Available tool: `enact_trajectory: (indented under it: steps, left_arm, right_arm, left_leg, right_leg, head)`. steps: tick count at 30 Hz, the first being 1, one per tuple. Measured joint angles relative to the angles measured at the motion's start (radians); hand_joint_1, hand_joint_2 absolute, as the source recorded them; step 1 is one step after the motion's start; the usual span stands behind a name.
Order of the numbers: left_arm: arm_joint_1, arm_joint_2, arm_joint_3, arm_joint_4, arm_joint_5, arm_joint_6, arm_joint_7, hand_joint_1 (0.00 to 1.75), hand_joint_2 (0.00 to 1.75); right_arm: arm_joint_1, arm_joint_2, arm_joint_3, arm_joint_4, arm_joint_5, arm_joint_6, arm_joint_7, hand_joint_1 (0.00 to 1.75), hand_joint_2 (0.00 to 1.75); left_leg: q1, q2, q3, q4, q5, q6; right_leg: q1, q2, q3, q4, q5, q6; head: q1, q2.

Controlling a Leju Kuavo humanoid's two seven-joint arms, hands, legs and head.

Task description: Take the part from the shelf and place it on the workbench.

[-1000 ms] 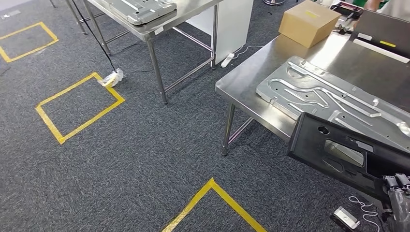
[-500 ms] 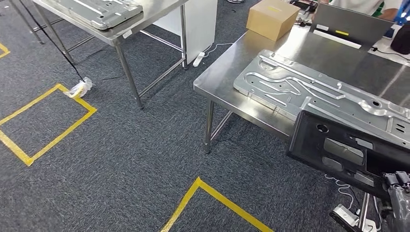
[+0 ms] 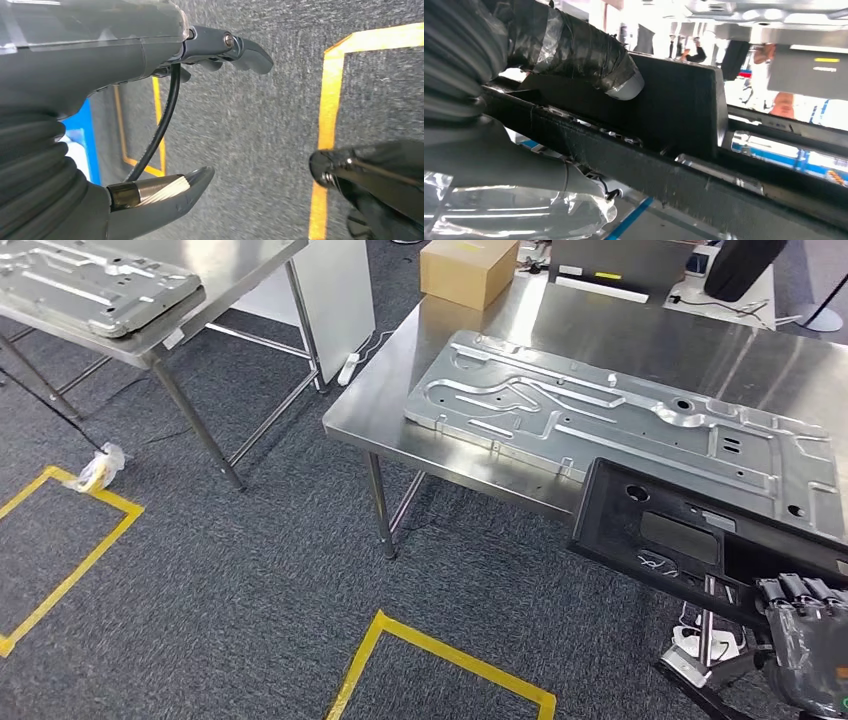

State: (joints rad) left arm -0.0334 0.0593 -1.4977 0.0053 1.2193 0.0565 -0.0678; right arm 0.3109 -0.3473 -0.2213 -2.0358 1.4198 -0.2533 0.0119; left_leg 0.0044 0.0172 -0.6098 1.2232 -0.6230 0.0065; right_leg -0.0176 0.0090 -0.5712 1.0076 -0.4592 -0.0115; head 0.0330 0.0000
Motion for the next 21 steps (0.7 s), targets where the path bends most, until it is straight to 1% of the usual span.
enact_trajectory:
  steps: [1, 2, 3, 4, 5, 6, 7, 8, 9, 10, 11, 12, 13, 14, 15, 16, 17, 18, 19, 20, 21]
  left_arm:
    - [0.001, 0.000, 0.000, 0.000, -0.002, 0.000, 0.000, 0.00, 1.75]
    - [0.002, 0.000, 0.000, 0.000, -0.004, -0.001, 0.000, 0.00, 1.75]
    - [0.003, 0.000, 0.000, 0.000, -0.005, -0.001, 0.000, 0.00, 1.75]
    - [0.003, 0.000, 0.000, 0.000, -0.006, -0.001, -0.001, 0.00, 1.75]
    - [0.003, 0.001, 0.000, 0.000, -0.008, -0.001, -0.001, 0.00, 1.75]
    - [0.003, 0.002, 0.000, 0.000, -0.009, -0.001, -0.002, 0.00, 1.75]
    - [0.002, 0.003, 0.000, 0.000, -0.010, -0.001, -0.002, 0.00, 1.75]
    - [0.002, 0.004, 0.000, 0.000, -0.011, -0.001, -0.003, 0.00, 1.75]
    - [0.001, 0.004, -0.001, 0.000, -0.013, -0.001, -0.003, 0.00, 1.75]
    - [0.000, 0.004, -0.001, 0.000, -0.014, -0.001, -0.003, 0.00, 1.75]
    - [-0.001, 0.004, -0.001, 0.000, -0.015, -0.001, -0.003, 0.00, 1.75]
    - [-0.001, 0.004, -0.001, 0.000, -0.016, -0.002, -0.003, 0.00, 1.75]
    - [-0.001, 0.004, -0.001, 0.000, -0.017, -0.002, -0.003, 0.00, 1.75]
    - [0.000, 0.004, -0.001, 0.000, -0.018, -0.002, -0.003, 0.00, 1.75]
    - [0.001, 0.004, -0.002, 0.000, -0.019, -0.002, -0.003, 0.00, 1.75]
    - [0.002, 0.004, -0.002, 0.000, -0.021, -0.002, -0.003, 0.00, 1.75]
    - [0.001, 0.004, -0.002, 0.000, -0.023, -0.003, -0.003, 0.00, 1.75]
    - [0.001, 0.004, -0.002, 0.000, -0.026, -0.003, -0.003, 0.00, 1.75]
    - [-0.001, 0.004, -0.002, 0.000, -0.027, -0.003, -0.003, 0.00, 1.75]
    - [-0.002, 0.004, -0.003, 0.000, -0.028, -0.003, -0.003, 0.00, 1.75]
    - [-0.003, 0.003, -0.003, 0.000, -0.029, -0.004, -0.003, 0.00, 1.75]
  right_arm:
    - [-0.008, -0.002, 0.015, 0.006, 0.000, 0.002, 0.004, 1.75, 1.75]
    - [-0.013, -0.005, 0.028, 0.012, 0.000, 0.004, 0.008, 1.75, 1.75]
    - [-0.017, -0.007, 0.040, 0.018, 0.000, 0.006, 0.010, 1.75, 1.75]
    - [-0.022, -0.008, 0.051, 0.023, 0.000, 0.008, 0.011, 1.75, 1.75]
    - [-0.030, -0.010, 0.062, 0.028, 0.000, 0.010, 0.013, 1.75, 1.75]
    - [-0.042, -0.012, 0.072, 0.033, 0.000, 0.012, 0.015, 1.75, 1.75]
    - [-0.053, -0.015, 0.083, 0.038, 0.001, 0.013, 0.017, 1.75, 1.75]
    - [-0.061, -0.018, 0.093, 0.042, 0.001, 0.014, 0.018, 1.75, 1.75]
    - [-0.066, -0.021, 0.100, 0.046, 0.001, 0.014, 0.020, 1.75, 1.75]
    - [-0.068, -0.024, 0.106, 0.049, 0.001, 0.015, 0.021, 1.75, 1.75]
    - [-0.069, -0.027, 0.110, 0.053, 0.001, 0.015, 0.022, 1.75, 1.75]
    - [-0.074, -0.031, 0.116, 0.058, 0.001, 0.017, 0.024, 1.75, 1.75]
    - [-0.085, -0.034, 0.123, 0.063, 0.004, 0.019, 0.028, 1.75, 1.75]
    - [-0.100, -0.037, 0.132, 0.069, 0.010, 0.023, 0.033, 1.75, 1.75]
    - [-0.116, -0.040, 0.143, 0.077, 0.019, 0.027, 0.041, 1.75, 1.75]
    - [-0.128, -0.041, 0.154, 0.086, 0.031, 0.031, 0.050, 1.75, 1.75]
    - [-0.137, -0.042, 0.164, 0.095, 0.043, 0.033, 0.059, 1.75, 1.75]
    - [-0.144, -0.044, 0.173, 0.103, 0.053, 0.033, 0.066, 1.75, 1.75]
    - [-0.152, -0.046, 0.181, 0.110, 0.061, 0.033, 0.070, 1.75, 1.75]
    - [-0.160, -0.050, 0.188, 0.116, 0.066, 0.033, 0.073, 1.75, 1.75]
    - [-0.169, -0.053, 0.194, 0.121, 0.069, 0.033, 0.074, 1.75, 1.75]
  left_leg:
    - [0.000, -0.006, -0.031, 0.056, -0.016, -0.001]
    - [0.000, -0.009, -0.049, 0.082, -0.014, -0.001]
    - [0.000, -0.010, -0.050, 0.072, 0.009, 0.000]
    - [0.000, -0.015, -0.032, 0.022, 0.048, 0.003]
    - [0.000, -0.033, -0.004, -0.049, 0.089, 0.008]
    - [0.001, -0.054, 0.023, -0.117, 0.119, 0.012]
    - [0.001, -0.071, 0.043, -0.166, 0.136, 0.015]
    - [0.000, -0.082, 0.052, -0.189, 0.139, 0.018]
    - [-0.001, -0.077, 0.054, -0.194, 0.137, 0.021]
    - [0.000, -0.066, 0.056, -0.198, 0.141, 0.025]
    - [0.002, -0.054, 0.059, -0.204, 0.145, 0.031]
    - [0.005, -0.042, 0.061, -0.212, 0.151, 0.037]
    - [0.008, -0.030, 0.063, -0.219, 0.155, 0.042]
    - [0.007, -0.019, 0.063, -0.222, 0.157, 0.044]
    - [0.006, -0.010, 0.062, -0.222, 0.157, 0.046]
    - [0.006, -0.002, 0.060, -0.222, 0.157, 0.046]
    - [0.007, 0.005, 0.060, -0.221, 0.156, 0.045]
    - [0.007, 0.010, 0.060, -0.220, 0.155, 0.044]
    - [0.008, 0.015, 0.061, -0.219, 0.153, 0.042]
    - [0.008, 0.019, 0.063, -0.217, 0.151, 0.038]
    - [0.007, 0.022, 0.063, -0.213, 0.147, 0.033]
  right_leg:
    - [0.001, 0.013, -0.002, 0.001, 0.001, -0.001]
    - [0.002, 0.025, -0.003, 0.003, 0.001, -0.001]
    - [0.003, 0.038, -0.003, 0.005, 0.001, -0.001]
    - [0.004, 0.051, -0.004, 0.009, 0.000, -0.001]
    - [0.003, 0.063, -0.006, 0.013, -0.001, 0.001]
    - [0.005, 0.075, -0.009, 0.018, -0.003, 0.004]
    - [0.005, 0.088, -0.013, 0.022, -0.004, 0.009]
    - [0.004, 0.098, -0.018, 0.024, -0.003, 0.015]
    - [0.004, 0.109, -0.021, 0.024, -0.002, 0.022]
    - [0.002, 0.118, -0.023, 0.022, 0.001, 0.028]
    - [0.002, 0.110, -0.025, 0.025, 0.000, 0.033]
    - [0.003, 0.089, -0.034, 0.041, -0.012, 0.038]
    - [0.004, 0.061, -0.052, 0.076, -0.034, 0.042]
    - [0.003, 0.029, -0.077, 0.128, -0.065, 0.046]
    - [0.000, 0.010, -0.108, 0.191, -0.098, 0.050]
    - [-0.003, 0.002, -0.134, 0.247, -0.120, 0.055]
    - [-0.007, -0.003, -0.147, 0.276, -0.125, 0.059]
    - [-0.011, -0.006, -0.140, 0.269, -0.111, 0.062]
    - [-0.014, -0.009, -0.114, 0.224, -0.081, 0.064]
    - [-0.016, -0.014, -0.076, 0.155, -0.049, 0.065]
    - [-0.015, -0.019, -0.041, 0.090, -0.026, 0.064]
  head:
    - [0.000, 0.000]
    - [0.000, 0.000]
    - [0.000, 0.000]
    - [0.000, 0.000]
    - [0.000, 0.000]
    - [0.001, 0.000]
    - [0.001, 0.000]
    - [0.001, 0.000]
    - [0.001, 0.000]
    - [0.001, 0.000]
    - [0.001, 0.000]
    - [0.002, 0.000]
    - [0.003, 0.000]
    - [0.004, 0.000]
    - [0.004, 0.000]
    - [0.004, 0.000]
    - [0.004, 0.000]
    - [0.004, 0.000]
    - [0.004, 0.000]
    - [0.004, 0.000]
    - [0.004, 0.000]
